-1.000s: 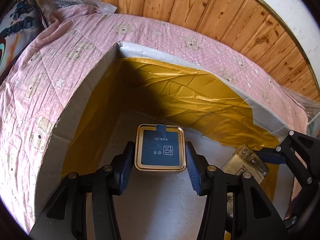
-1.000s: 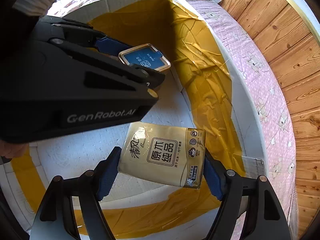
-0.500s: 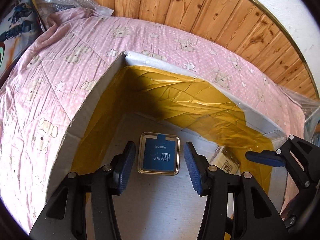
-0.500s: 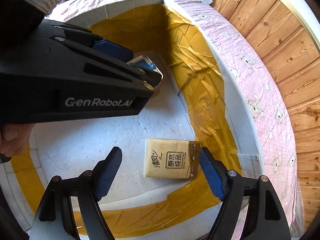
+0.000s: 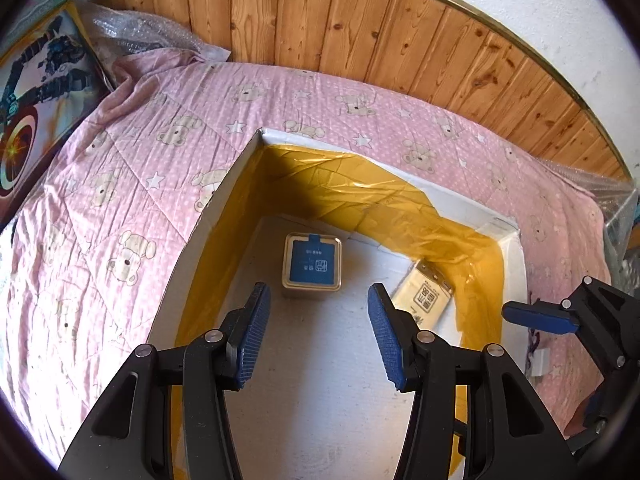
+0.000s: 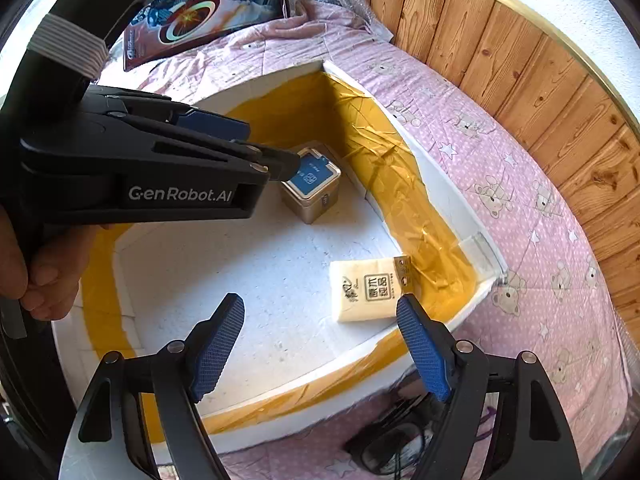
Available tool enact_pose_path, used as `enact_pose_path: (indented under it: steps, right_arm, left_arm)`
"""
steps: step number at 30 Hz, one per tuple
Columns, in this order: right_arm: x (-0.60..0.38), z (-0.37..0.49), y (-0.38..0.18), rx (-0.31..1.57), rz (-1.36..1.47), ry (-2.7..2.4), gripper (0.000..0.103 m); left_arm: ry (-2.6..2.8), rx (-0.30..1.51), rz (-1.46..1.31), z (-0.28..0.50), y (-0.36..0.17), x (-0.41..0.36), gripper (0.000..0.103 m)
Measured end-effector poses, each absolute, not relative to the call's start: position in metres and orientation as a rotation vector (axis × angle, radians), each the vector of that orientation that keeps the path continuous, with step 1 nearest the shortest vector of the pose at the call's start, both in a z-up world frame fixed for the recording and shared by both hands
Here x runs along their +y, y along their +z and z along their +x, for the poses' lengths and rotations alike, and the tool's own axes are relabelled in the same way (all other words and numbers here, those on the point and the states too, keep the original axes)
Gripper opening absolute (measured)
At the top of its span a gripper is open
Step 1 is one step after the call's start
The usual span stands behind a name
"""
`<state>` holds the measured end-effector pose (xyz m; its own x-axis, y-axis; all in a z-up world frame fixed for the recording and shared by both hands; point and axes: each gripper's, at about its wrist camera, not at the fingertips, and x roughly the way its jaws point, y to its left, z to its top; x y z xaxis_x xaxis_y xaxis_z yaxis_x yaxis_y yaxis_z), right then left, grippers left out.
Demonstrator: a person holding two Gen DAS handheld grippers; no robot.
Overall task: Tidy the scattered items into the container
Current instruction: 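Withdraw both tools from the box back toward the remaining items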
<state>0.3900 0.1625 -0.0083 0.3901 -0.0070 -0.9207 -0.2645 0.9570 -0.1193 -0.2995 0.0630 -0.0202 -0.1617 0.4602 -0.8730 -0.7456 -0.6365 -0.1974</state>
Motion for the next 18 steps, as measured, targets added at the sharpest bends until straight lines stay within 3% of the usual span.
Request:
enact_pose_path:
  steps: [18]
  right_arm:
    - [0.213, 0.297, 0.037, 0.925, -0.268, 0.207, 0.079]
  left_arm:
    - [1.892, 0.446, -1.146, -0.228, 0.030, 0.014, 0.054]
